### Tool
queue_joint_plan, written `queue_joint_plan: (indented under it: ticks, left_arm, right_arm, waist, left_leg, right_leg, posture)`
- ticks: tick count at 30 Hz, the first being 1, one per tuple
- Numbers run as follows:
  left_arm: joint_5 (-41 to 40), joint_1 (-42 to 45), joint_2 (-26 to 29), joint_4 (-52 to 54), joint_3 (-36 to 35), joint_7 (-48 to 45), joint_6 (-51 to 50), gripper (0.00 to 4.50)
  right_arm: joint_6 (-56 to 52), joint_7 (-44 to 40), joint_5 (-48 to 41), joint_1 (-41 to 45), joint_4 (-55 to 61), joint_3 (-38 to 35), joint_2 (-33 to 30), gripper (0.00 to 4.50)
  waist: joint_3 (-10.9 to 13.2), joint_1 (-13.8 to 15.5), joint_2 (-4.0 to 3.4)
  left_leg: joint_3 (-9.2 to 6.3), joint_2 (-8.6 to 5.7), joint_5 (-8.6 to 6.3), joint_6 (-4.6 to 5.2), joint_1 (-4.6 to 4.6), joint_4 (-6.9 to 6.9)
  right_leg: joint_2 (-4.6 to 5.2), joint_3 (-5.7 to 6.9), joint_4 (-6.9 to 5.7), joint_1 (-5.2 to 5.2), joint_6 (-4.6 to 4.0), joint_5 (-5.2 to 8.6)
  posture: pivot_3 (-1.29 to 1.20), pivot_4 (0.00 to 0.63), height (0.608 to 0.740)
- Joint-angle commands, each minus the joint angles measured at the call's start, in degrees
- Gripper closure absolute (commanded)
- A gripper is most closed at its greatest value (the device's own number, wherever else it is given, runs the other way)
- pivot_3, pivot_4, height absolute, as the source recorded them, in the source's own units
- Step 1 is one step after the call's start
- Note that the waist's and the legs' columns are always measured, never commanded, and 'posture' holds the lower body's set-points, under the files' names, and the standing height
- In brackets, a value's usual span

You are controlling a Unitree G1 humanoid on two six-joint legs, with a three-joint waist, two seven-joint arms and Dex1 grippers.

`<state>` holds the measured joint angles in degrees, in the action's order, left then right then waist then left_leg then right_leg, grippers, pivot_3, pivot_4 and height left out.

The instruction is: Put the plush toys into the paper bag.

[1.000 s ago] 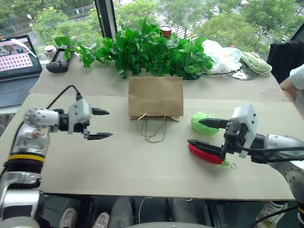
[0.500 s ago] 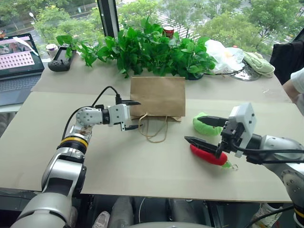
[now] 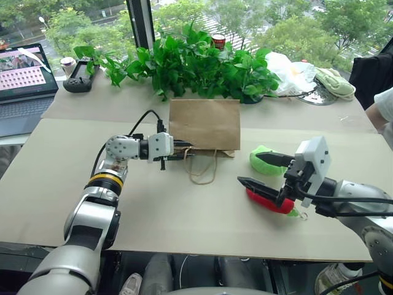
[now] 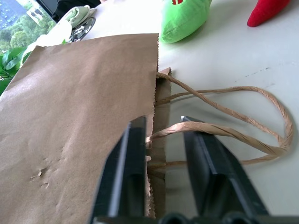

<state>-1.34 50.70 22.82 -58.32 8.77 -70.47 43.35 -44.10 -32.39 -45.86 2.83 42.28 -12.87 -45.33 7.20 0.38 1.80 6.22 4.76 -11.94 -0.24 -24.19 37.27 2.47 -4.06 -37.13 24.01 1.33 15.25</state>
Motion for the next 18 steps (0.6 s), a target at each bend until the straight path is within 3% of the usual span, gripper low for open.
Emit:
queue_joint_plan:
  ticks: [1, 11, 18]
  left_arm:
    - [-0.57, 0.94, -0.29, 0.95, -0.69, 0.52, -0.02, 4.43]
    - [-4.10, 0.75, -0.54, 4.92, -2.11, -1.54, -5.32, 4.43]
    - [-16.74, -2.37, 2.17, 28.17, -5.45, -5.16, -33.49, 4.43]
  right_arm:
    - [0.59, 0.42, -0.48, 0.06, 1.81, -2.06, -0.38, 0.00]
    - [1.08, 1.10, 0.46, 1.16, 0.71, -0.85, 0.22, 0.00]
    - [0.98, 1.27, 1.61, 1.96, -0.53, 0.39, 0.27, 0.00]
  waist:
    - [0.00, 0.04, 0.00]
    - [0.00, 0.02, 0.00]
    - [0.00, -0.26, -0.01]
  left_leg:
    - [0.00, 0.00, 0.00, 0.00, 0.00, 0.00]
    - [-0.01, 0.00, 0.00, 0.00, 0.00, 0.00]
    - [-0.02, 0.02, 0.00, 0.00, -0.01, 0.00]
  right_leg:
    - [0.00, 0.00, 0.00, 0.00, 0.00, 0.00]
    - [-0.01, 0.00, -0.01, 0.00, 0.00, 0.00]
    - [-0.01, 0.00, -0.03, 0.01, 0.00, 0.00]
  posture:
    - [0.00, 0.150, 0.713]
    - [0.00, 0.150, 0.713]
    - [0.00, 0.150, 0.713]
